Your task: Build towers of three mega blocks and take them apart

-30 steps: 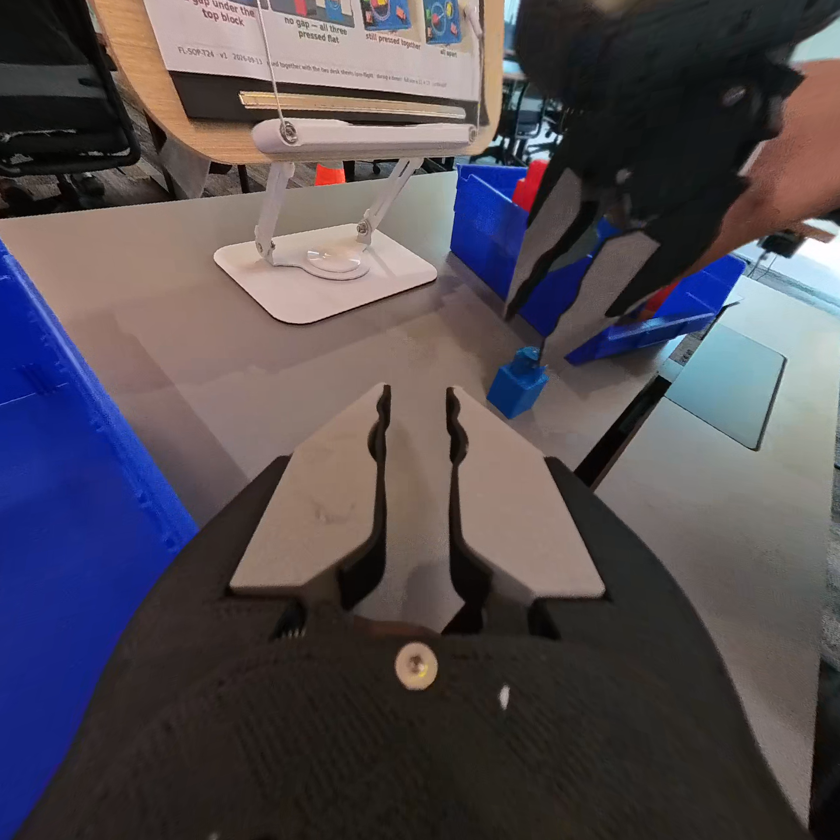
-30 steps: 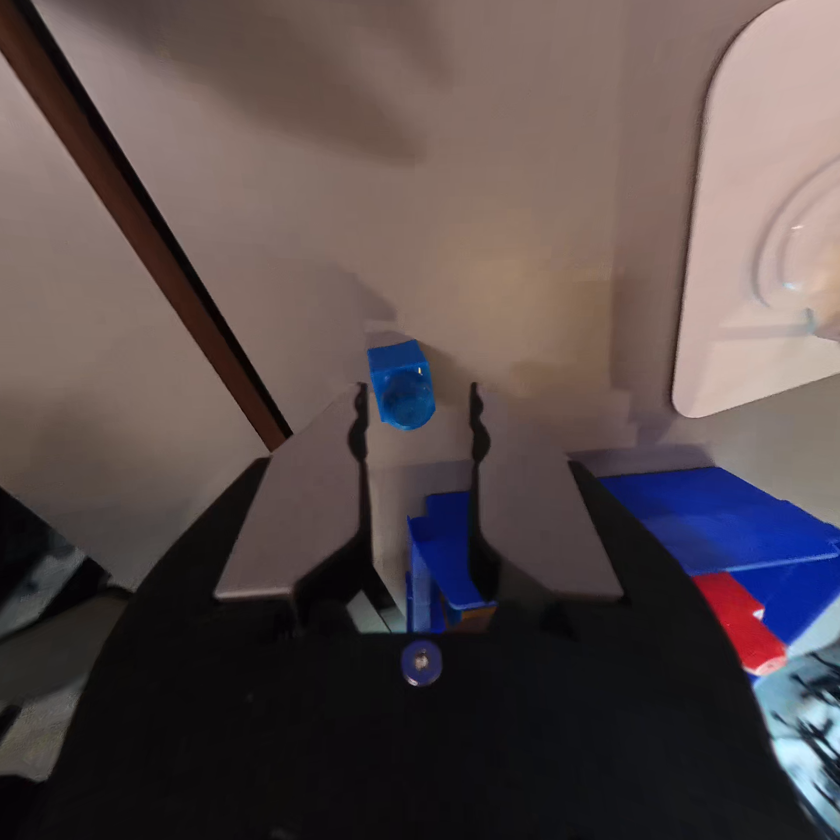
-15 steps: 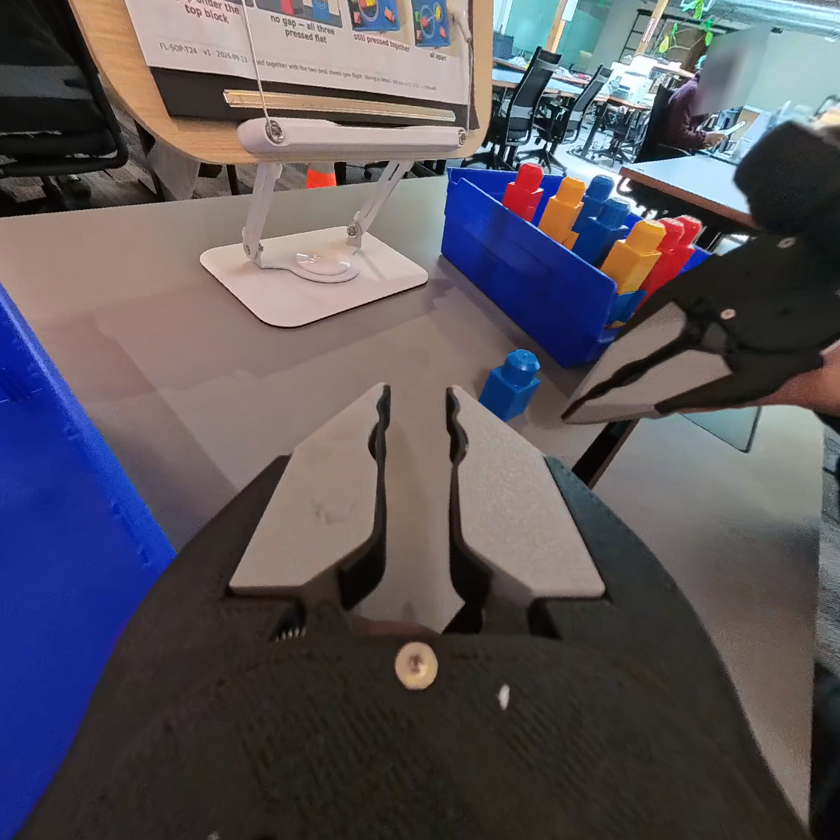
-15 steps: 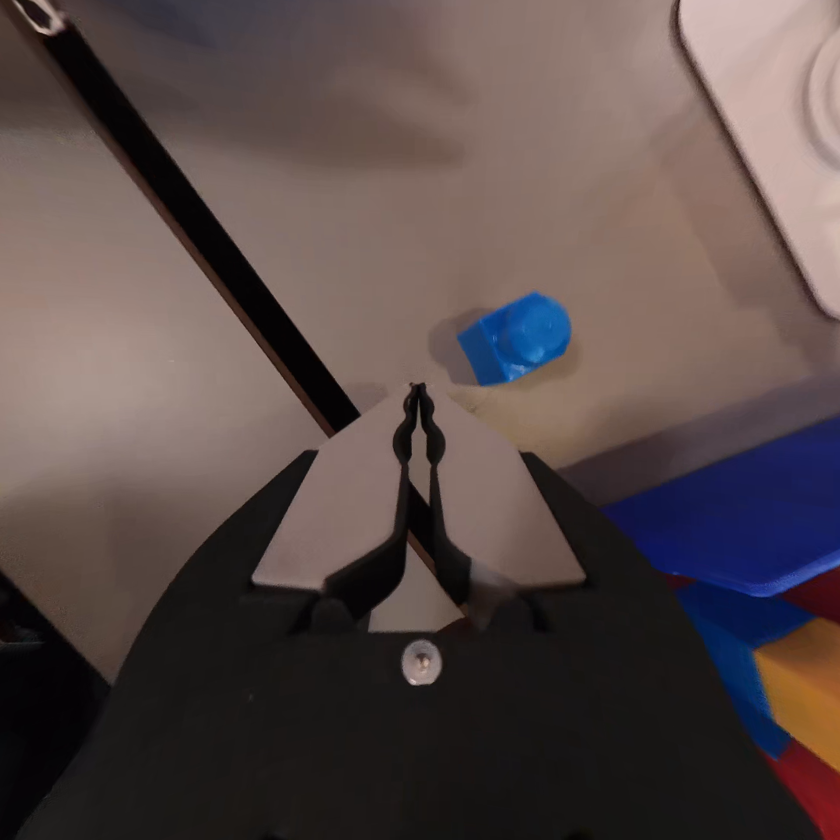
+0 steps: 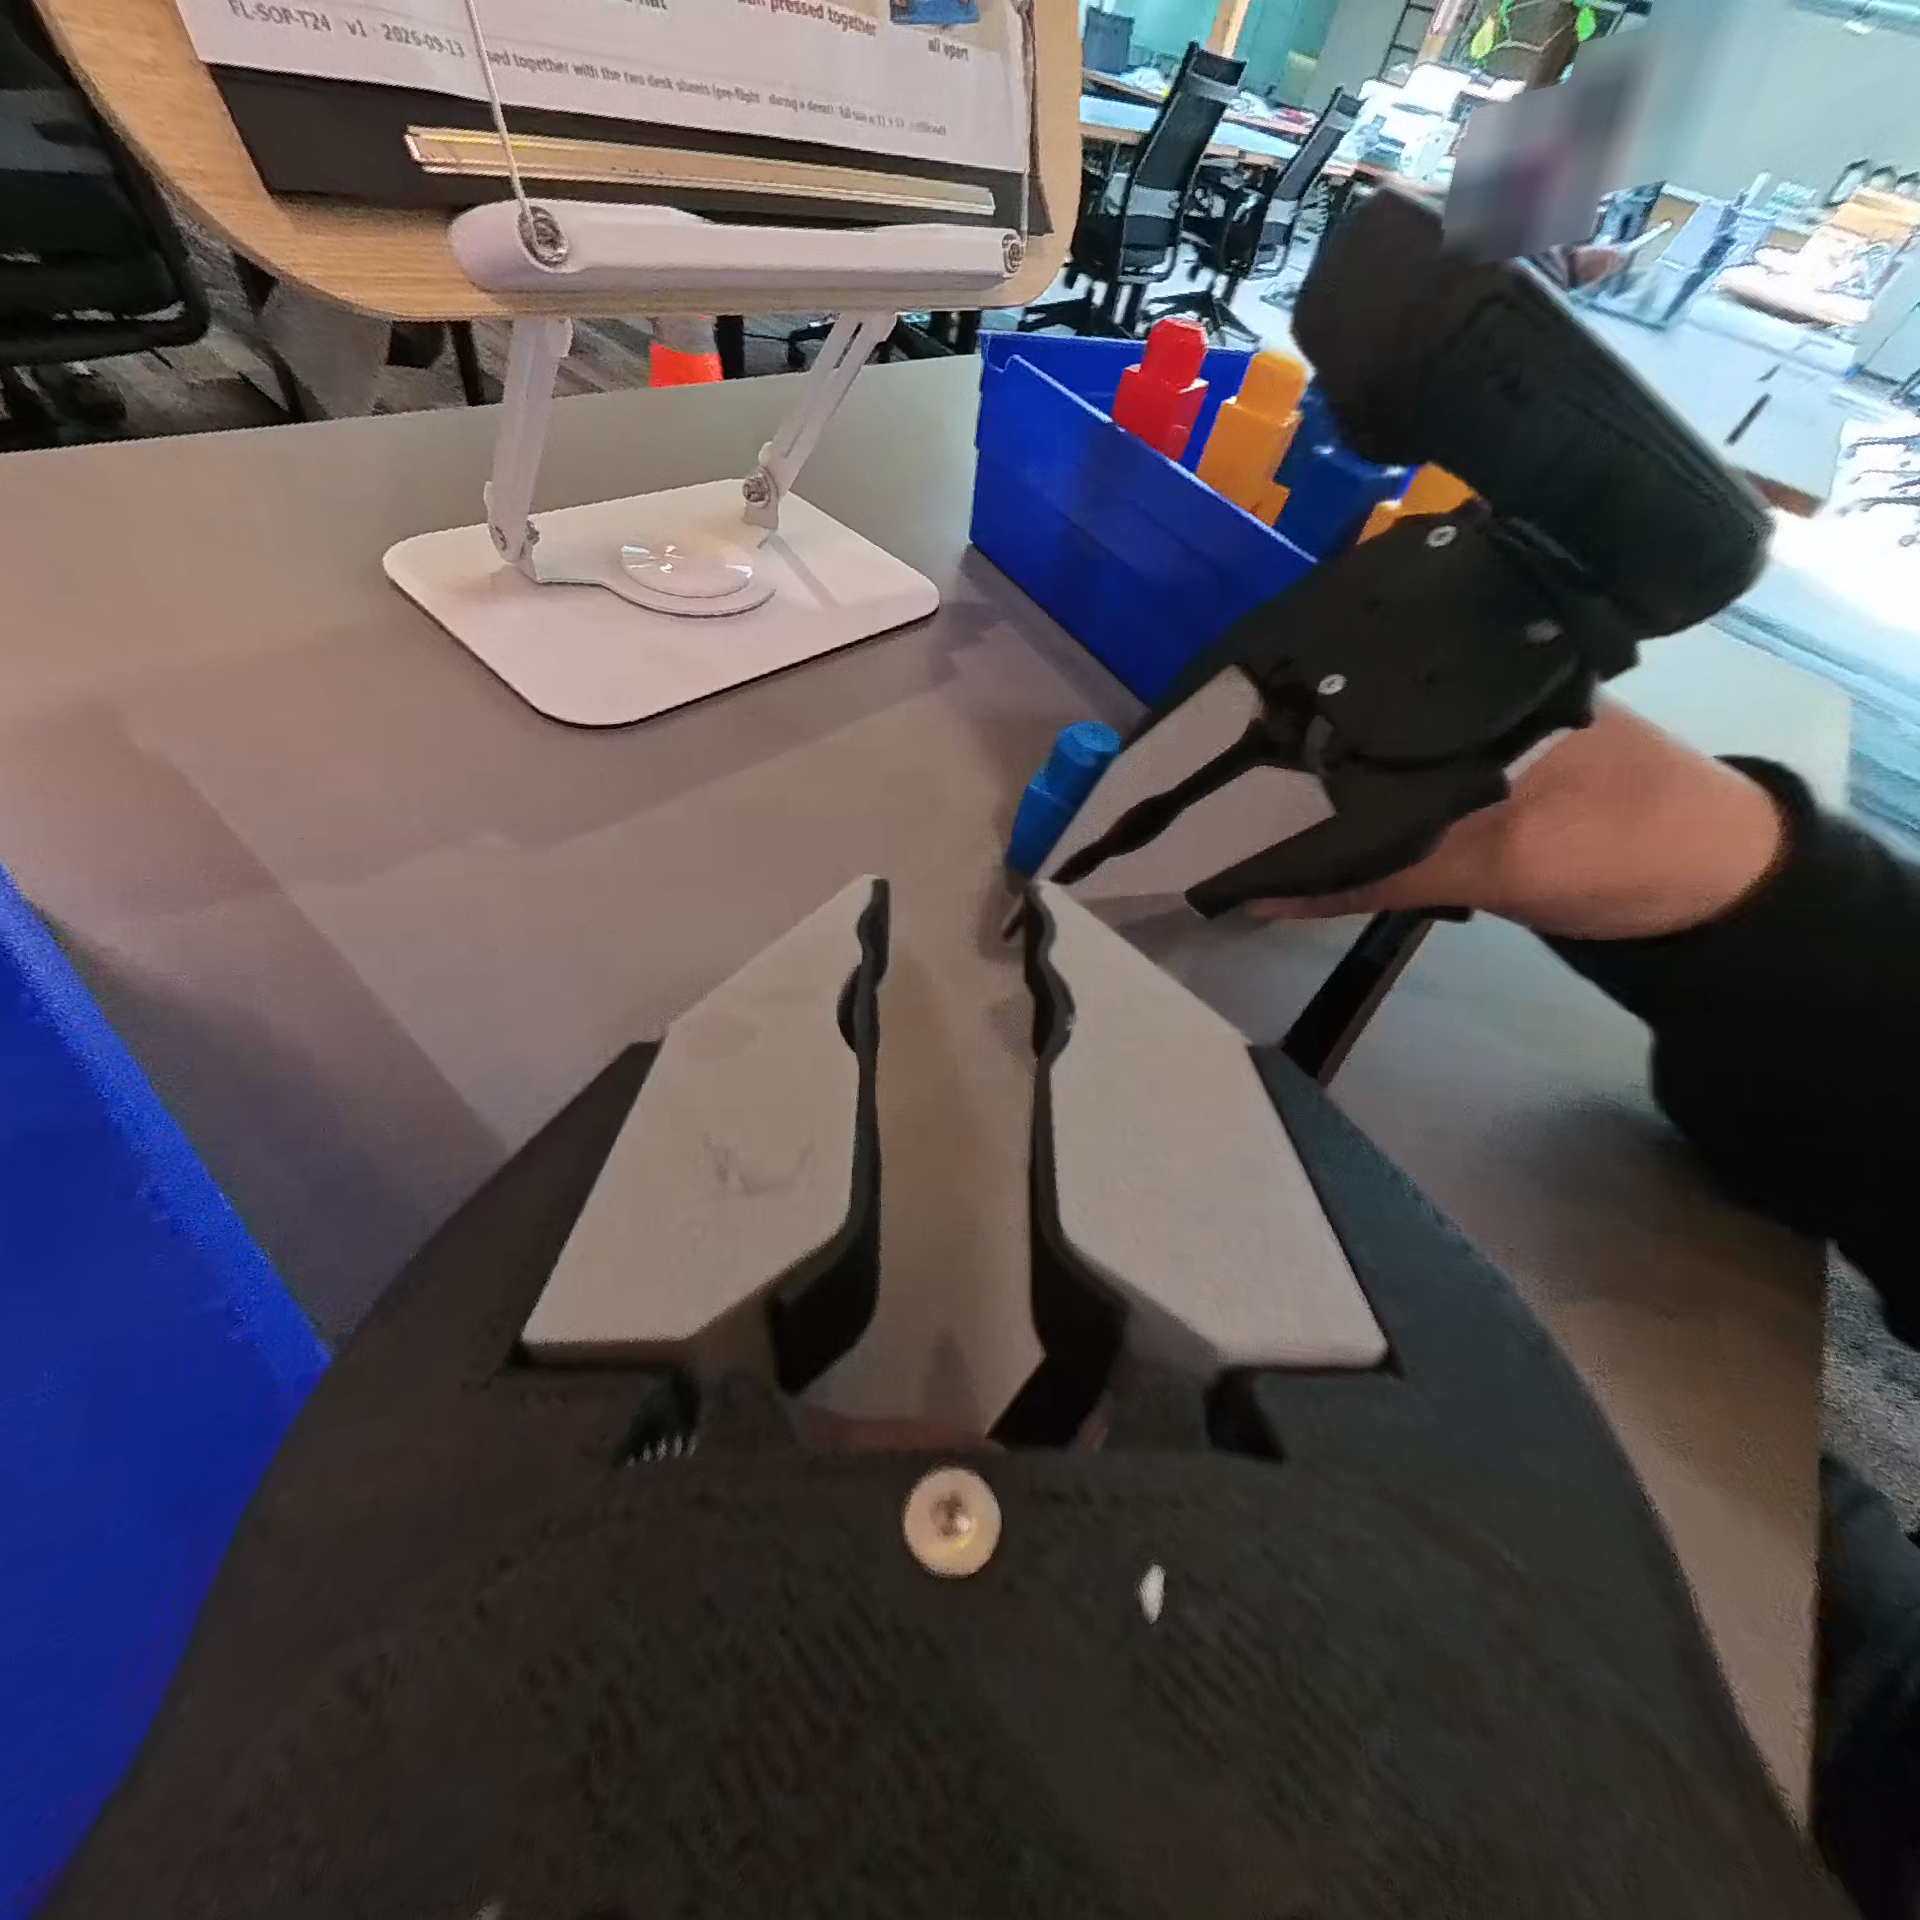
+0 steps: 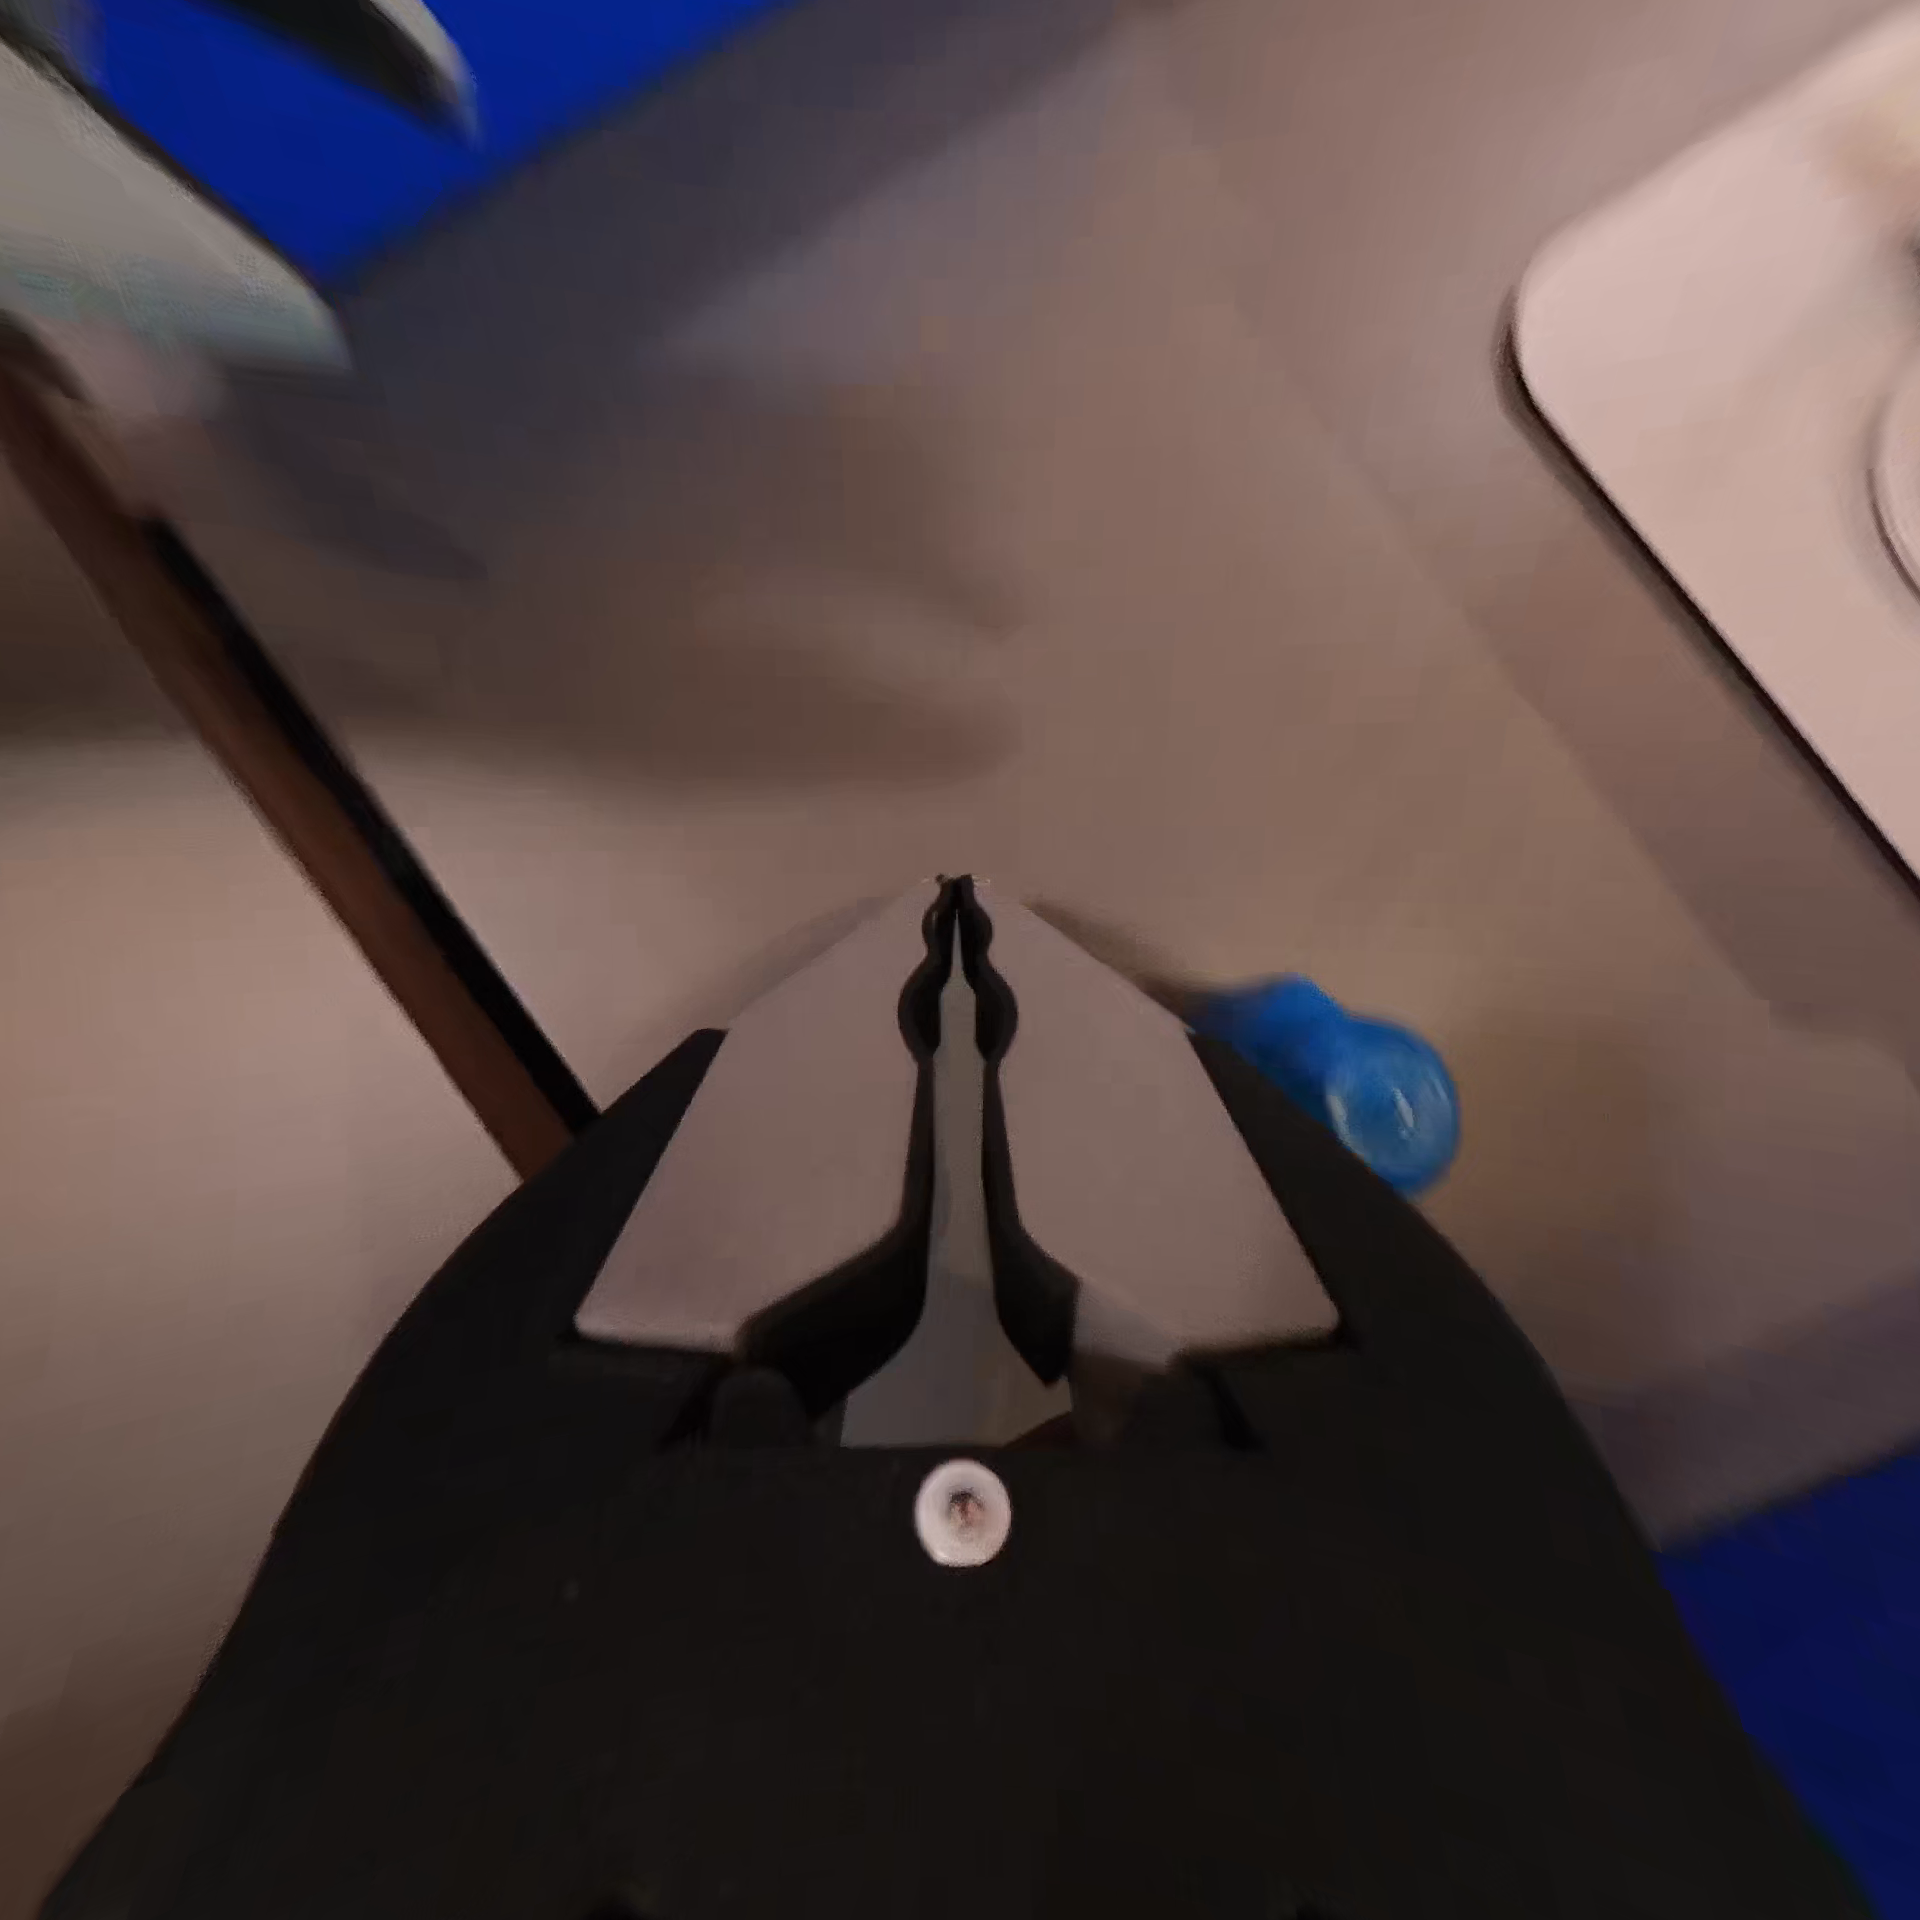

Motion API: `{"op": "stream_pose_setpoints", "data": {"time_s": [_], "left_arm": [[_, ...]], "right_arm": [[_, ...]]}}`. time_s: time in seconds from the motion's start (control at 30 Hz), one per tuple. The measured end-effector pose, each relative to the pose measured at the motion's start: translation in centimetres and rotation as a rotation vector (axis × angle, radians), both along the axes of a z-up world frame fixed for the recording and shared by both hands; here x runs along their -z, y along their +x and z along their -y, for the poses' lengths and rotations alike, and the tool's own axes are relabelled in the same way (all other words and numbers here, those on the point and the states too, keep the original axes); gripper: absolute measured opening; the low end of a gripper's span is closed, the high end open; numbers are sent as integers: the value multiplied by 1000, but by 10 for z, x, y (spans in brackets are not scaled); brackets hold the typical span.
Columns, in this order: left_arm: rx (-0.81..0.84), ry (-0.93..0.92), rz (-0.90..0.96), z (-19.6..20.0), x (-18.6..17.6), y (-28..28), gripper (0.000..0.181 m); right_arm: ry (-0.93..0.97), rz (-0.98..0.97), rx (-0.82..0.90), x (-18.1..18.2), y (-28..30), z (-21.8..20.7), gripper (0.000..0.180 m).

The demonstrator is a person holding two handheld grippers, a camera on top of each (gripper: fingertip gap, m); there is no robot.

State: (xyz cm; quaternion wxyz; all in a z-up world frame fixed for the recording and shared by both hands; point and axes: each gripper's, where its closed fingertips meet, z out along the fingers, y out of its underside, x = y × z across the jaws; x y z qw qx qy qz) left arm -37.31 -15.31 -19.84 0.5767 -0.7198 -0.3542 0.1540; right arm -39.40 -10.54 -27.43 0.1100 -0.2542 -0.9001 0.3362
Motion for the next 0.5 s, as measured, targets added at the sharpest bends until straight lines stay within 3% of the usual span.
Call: {"op": "stream_pose_setpoints", "data": {"time_s": [0.07,0.17,0.37,0.5], "left_arm": [[73,89,20,-9,-9,9,24],[74,155,28,-4,-18,9,25],[26,151,-27,8,-25,16,28],[-41,164,-58,29,-40,25,29]], "right_arm": [[-193,-63,-60,-25,2,33,0],[-392,-195,-19,-53,-5,53,1],[-360,-304,40,-47,-6,40,28],[-405,-311,56,-49,-10,39,33]]}}
